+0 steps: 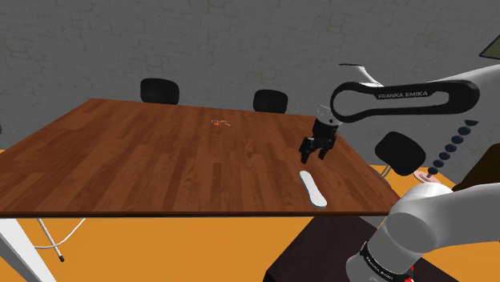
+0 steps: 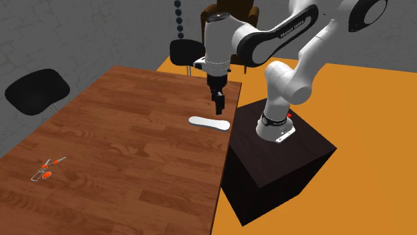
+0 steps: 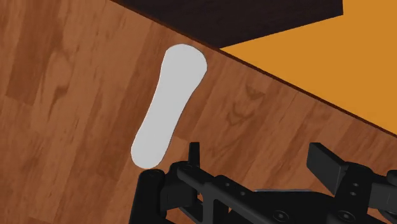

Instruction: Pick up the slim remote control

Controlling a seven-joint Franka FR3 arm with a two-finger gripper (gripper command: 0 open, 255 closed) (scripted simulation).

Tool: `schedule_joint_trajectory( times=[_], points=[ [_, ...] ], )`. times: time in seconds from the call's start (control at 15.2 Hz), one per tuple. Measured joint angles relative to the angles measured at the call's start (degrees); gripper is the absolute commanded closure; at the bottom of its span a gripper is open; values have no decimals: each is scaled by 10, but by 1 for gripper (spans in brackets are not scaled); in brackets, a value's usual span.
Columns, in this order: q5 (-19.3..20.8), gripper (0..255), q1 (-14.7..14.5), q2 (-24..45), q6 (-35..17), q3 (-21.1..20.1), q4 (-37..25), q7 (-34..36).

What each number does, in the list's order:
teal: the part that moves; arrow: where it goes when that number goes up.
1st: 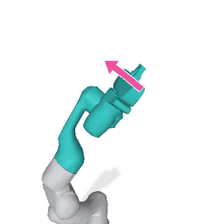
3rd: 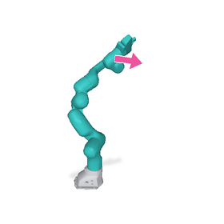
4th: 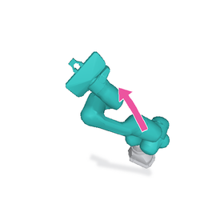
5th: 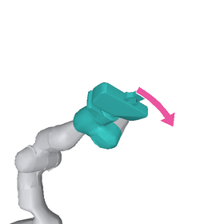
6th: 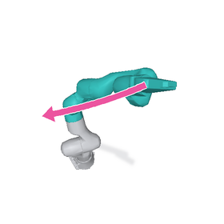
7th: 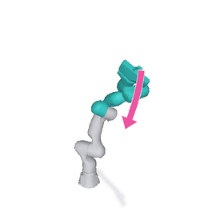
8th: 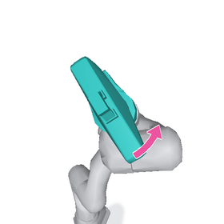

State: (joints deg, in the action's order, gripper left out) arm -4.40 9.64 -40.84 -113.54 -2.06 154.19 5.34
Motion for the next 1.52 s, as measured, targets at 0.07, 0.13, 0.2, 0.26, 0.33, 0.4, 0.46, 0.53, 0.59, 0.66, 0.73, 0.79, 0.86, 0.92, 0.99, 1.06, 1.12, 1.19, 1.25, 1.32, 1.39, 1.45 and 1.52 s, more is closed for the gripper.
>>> schedule_joint_trajectory(
  times=[0.07, 0.13, 0.2, 0.26, 0.33, 0.4, 0.46, 0.53, 0.59, 0.66, 0.73, 0.79, 0.86, 0.92, 0.99, 1.06, 1.12, 1.19, 1.25, 1.32, 1.39, 1.45, 1.52],
  points=[
    [4, 0, 10, 4, -16, 5, 12, 2],
    [6, 0, 17, 16, -39, 6, 24, 9],
    [8, 0, 24, 28, -57, 7, 31, 16],
    [11, 0, 33, 40, -76, 10, 38, 21],
    [13, 0, 41, 49, -94, 12, 47, 27],
    [16, 0, 49, 64, -120, 15, 59, 31],
    [19, 0, 58, 77, -139, 18, 66, 37],
    [21, 0, 65, 91, -159, 19, 72, 44],
    [22, 0, 72, 106, -181, 20, 80, 52],
    [25, 0, 80, 131, -206, 22, 80, 57],
    [26, 0, 87, 143, -231, 24, 92, 65],
    [30, 0, 96, 150, -248, 27, 103, 69],
    [32, 0, 101, 169, -268, 30, 104, 70],
    [32, 0, 104, 187, -287, 32, 105, 69],
    [32, 0, 104, 196, -299, 32, 108, 71],
    [32, 0, 105, 207, -311, 33, 109, 69],
    [31, 0, 104, 218, -324, 33, 111, 70],
    [31, 0, 104, 228, -336, 33, 113, 69],
    [31, 0, 104, 236, -346, 34, 115, 69],
    [31, 0, 105, 245, -358, 35, 118, 67],
    [30, 255, 104, 249, -362, 35, 118, 67],
    [30, 255, 104, 250, -364, 34, 117, 67],
    [30, 255, 104, 252, -365, 34, 118, 67]
  ],
)
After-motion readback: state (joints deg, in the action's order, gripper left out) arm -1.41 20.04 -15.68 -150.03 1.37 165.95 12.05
